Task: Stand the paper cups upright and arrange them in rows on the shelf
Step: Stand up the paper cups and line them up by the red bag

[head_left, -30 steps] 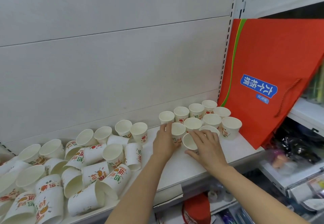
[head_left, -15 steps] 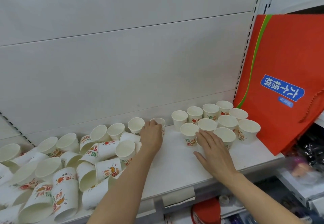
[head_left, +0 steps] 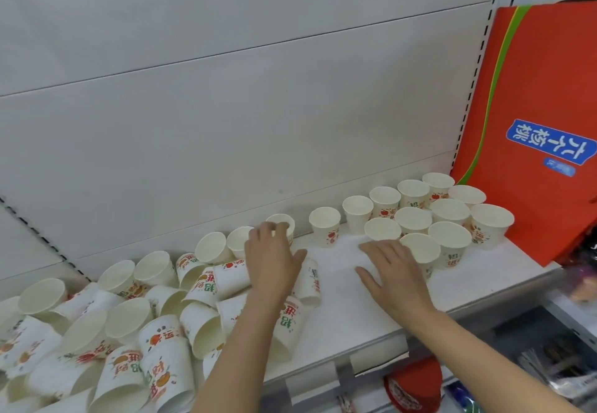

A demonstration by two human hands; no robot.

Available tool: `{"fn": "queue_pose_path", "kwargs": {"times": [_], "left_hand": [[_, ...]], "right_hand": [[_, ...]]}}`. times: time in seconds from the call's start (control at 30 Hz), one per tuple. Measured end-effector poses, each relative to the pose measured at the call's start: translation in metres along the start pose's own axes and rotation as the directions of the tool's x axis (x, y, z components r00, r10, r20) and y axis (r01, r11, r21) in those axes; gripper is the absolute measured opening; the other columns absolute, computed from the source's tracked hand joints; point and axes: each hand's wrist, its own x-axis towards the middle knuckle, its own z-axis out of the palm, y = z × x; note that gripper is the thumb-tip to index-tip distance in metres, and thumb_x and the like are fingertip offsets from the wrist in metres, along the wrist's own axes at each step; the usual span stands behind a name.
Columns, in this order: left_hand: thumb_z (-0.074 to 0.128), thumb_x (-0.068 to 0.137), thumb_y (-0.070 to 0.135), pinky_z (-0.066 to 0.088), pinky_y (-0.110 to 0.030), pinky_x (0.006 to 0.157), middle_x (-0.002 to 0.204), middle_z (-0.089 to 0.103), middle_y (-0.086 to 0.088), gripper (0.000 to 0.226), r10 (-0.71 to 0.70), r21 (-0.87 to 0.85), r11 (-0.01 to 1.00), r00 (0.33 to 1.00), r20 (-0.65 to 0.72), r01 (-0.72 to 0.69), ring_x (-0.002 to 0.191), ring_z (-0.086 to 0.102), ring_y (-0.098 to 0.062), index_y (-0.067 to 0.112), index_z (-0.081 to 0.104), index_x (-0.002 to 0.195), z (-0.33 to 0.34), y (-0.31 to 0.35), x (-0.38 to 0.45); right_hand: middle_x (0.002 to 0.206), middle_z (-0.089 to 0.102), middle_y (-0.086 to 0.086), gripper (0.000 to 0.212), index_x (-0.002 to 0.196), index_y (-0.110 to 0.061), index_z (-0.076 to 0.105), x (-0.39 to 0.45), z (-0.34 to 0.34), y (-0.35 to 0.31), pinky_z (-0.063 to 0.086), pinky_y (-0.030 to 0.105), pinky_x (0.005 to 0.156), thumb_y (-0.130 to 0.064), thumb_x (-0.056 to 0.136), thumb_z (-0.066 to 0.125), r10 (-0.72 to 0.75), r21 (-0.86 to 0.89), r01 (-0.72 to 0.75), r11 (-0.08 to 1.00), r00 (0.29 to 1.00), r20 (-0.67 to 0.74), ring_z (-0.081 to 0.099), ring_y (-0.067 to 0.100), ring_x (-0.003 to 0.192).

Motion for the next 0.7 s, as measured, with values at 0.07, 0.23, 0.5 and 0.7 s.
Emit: {"fn": "queue_pose_path", "kwargs": {"times": [0.07, 0.23, 0.5, 0.7], "left_hand": [[0.066, 0.076, 0.058, 0.034, -0.034, 0.097, 0.130, 0.049, -0.003, 0.068, -0.078, 0.056, 0.996, 0.992, 0.100, 0.072, 0.116, 0.044, -0.027, 0.023, 0.049, 0.132, -0.016, -0.017, -0.016], [0.066, 0.075, 0.058, 0.038, -0.035, 0.099, 0.138, 0.046, 0.000, 0.077, -0.060, 0.046, 0.998, 0.959, 0.275, 0.049, 0.124, 0.041, -0.025, 0.026, 0.041, 0.140, -0.022, -0.038, -0.028], [0.066, 0.077, 0.038, 0.035, -0.033, 0.100, 0.139, 0.043, -0.003, 0.070, -0.054, 0.004, 0.998, 0.973, 0.224, 0.055, 0.123, 0.038, -0.027, 0.022, 0.040, 0.140, -0.002, -0.048, -0.029], [0.069, 0.072, 0.035, 0.035, -0.034, 0.093, 0.124, 0.053, -0.005, 0.072, 0.002, -0.125, 0.992, 0.992, 0.129, 0.014, 0.110, 0.041, -0.029, 0.020, 0.042, 0.138, -0.004, -0.025, -0.024]], "right_hand": [[0.115, 0.062, 0.000, 0.043, 0.121, -0.015, 0.060, 0.007, 0.012, -0.031, 0.045, 0.037, 0.092, -0.044, 0.089, 0.056, 0.152, 0.183, -0.191, 0.964, 0.966, 0.210, 0.052, 0.021, 0.108], [0.133, 0.051, 0.006, 0.073, 0.139, -0.016, 0.039, 0.034, 0.045, -0.084, 0.043, 0.038, 0.096, -0.056, 0.082, 0.059, 0.403, 0.303, -0.618, 0.726, 0.739, 0.540, 0.049, 0.023, 0.120], [0.131, 0.052, 0.005, 0.068, 0.136, -0.015, 0.042, 0.029, 0.047, -0.095, 0.043, 0.035, 0.098, -0.039, 0.078, 0.068, 0.516, 0.343, -0.702, 0.624, 0.700, 0.494, 0.050, 0.021, 0.119], [0.137, 0.042, -0.002, 0.072, 0.139, -0.020, 0.039, -0.010, 0.010, -0.049, 0.033, 0.026, 0.103, -0.027, 0.075, 0.072, 0.542, 0.369, -0.539, 0.757, 0.834, 0.106, 0.037, 0.015, 0.129]]}}
